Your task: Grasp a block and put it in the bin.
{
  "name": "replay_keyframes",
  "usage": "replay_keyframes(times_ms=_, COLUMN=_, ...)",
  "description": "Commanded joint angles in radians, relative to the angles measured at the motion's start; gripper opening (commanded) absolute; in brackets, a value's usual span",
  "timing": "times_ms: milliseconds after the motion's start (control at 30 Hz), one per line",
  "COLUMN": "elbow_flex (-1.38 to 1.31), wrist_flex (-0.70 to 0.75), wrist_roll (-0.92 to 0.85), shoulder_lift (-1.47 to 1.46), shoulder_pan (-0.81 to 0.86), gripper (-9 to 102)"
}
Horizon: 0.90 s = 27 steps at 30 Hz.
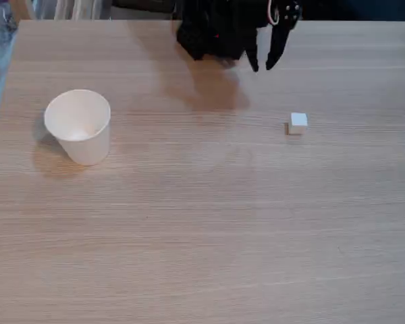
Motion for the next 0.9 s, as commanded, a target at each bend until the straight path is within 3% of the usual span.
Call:
replay_keyframes(times_ms=0, elbow_flex=-0.037, wrist_flex=-0.003, wrist_roll=0.066, shoulder_lift=-0.023, shoulder_pan=-0.072, gripper=14)
replay_keyframes(times_ms=533, elbow_flex=-0.008, wrist_flex=-0.238, wrist_roll=0.224, shoulder_lift=-0.133, shoulder_pan=-0.267, gripper=16)
replay_keyframes(times_ms=867, elbow_flex=0.117, wrist_flex=-0.385, wrist_roll=0.189, shoulder_lift=-0.101, shoulder_pan=-0.290, gripper=18)
